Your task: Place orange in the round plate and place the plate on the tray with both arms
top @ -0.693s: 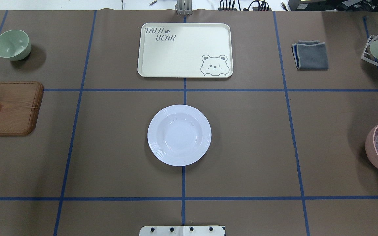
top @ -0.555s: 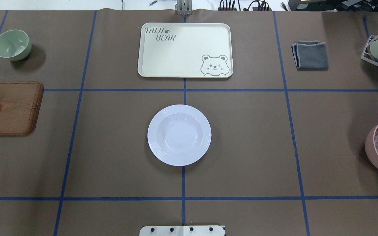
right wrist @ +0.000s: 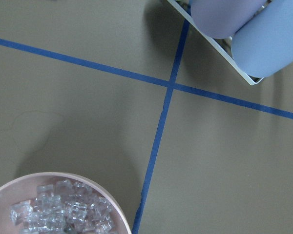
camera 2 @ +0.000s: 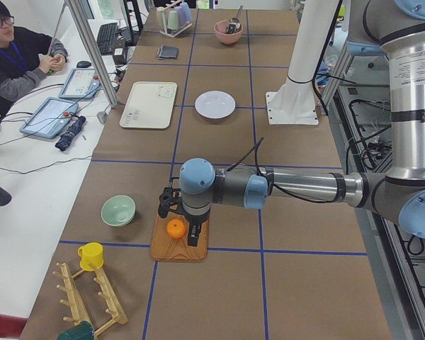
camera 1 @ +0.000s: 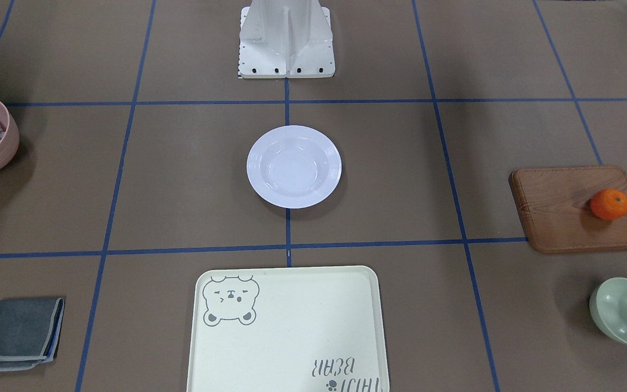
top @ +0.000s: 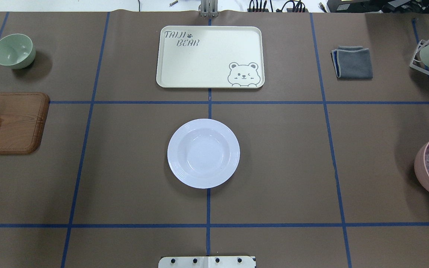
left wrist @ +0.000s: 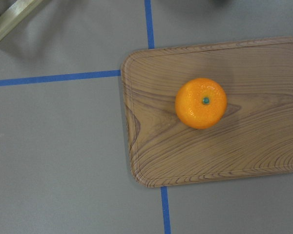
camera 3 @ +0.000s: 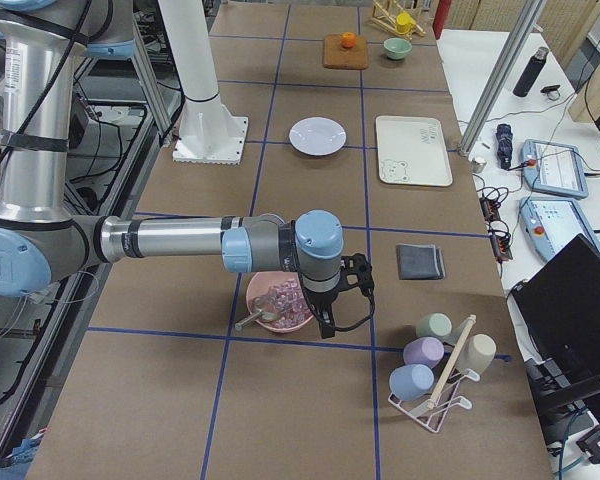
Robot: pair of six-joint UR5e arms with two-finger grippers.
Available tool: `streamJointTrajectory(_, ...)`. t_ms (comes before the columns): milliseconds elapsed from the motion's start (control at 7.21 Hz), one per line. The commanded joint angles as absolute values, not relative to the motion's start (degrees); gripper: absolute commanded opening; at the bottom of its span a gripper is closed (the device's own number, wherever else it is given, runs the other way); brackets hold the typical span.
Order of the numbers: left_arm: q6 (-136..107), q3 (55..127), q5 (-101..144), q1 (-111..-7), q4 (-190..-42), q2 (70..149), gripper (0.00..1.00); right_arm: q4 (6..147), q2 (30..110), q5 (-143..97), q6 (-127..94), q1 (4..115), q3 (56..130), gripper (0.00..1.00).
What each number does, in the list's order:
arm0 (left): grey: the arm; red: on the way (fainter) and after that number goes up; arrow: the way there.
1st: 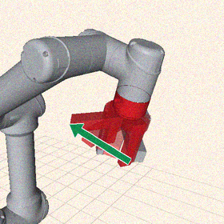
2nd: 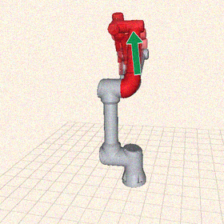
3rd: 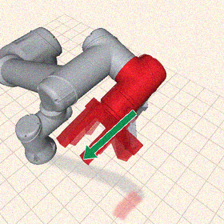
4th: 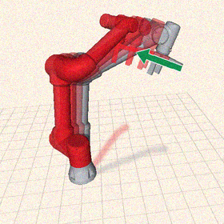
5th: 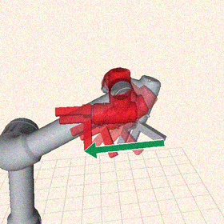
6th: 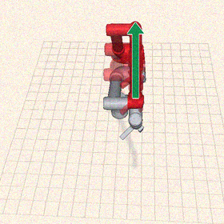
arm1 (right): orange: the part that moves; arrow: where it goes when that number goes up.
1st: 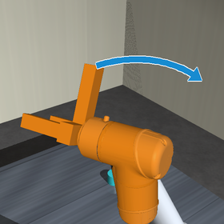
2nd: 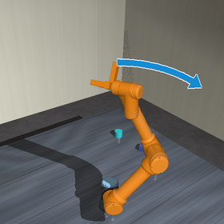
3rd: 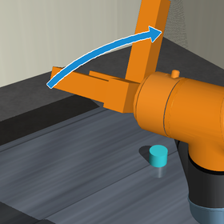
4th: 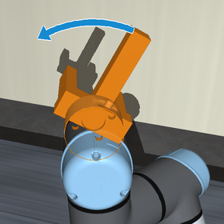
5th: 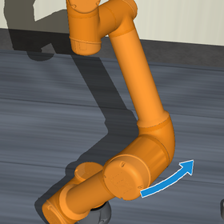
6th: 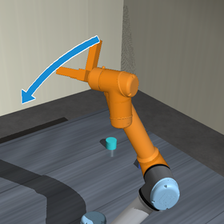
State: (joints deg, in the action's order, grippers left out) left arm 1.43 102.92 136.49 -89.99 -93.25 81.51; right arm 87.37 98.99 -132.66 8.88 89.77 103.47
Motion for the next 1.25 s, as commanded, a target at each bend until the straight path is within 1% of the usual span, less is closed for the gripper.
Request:
streamJointTrajectory(0, 1.3, 103.0, 136.5, -90.2, -97.6, 84.3, 0.98, 78.3, 99.3, -132.3, 8.3, 89.8, 103.2, 1.0)
streamJointTrajectory(139, 1.1, 100.7, 135.6, -90.2, -103.1, 86.7, 0.98, 76.6, 99.1, -133.7, 7.0, 89.8, 101.9, 1.0)
streamJointTrajectory(277, 0.2, 99.5, 135.8, -90.2, -104.7, 86.7, 0.98, 75.5, 99.4, -134.5, 2.6, 89.9, 102.1, 1.0)
streamJointTrajectory(416, -0.2, 100.0, 136.1, -90.3, -104.9, 86.5, 0.98, 70.0, 100.9, -135.0, 2.8, 89.9, 101.3, 1.0)
streamJointTrajectory(555, -0.2, 100.5, 136.1, -90.3, -105.0, 86.9, 0.98, 64.5, 101.8, -135.1, 1.5, 89.9, 102.2, 1.0)
streamJointTrajectory(693, -0.7, 100.6, 135.9, -90.2, -108.7, 87.0, 0.98, 63.6, 101.2, -135.3, -4.7, 89.9, 102.7, 1.0)
streamJointTrajectory(832, -3.5, 98.8, 136.1, -89.6, -111.9, 88.3, 0.98, 64.2, 99.2, -135.8, -14.3, 89.2, 104.9, 1.0)
streamJointTrajectory(1109, -10.6, 96.5, 135.4, -87.6, -116.8, 84.6, 0.98, 68.0, 95.5, -134.0, -26.5, 82.1, 106.9, 1.0)
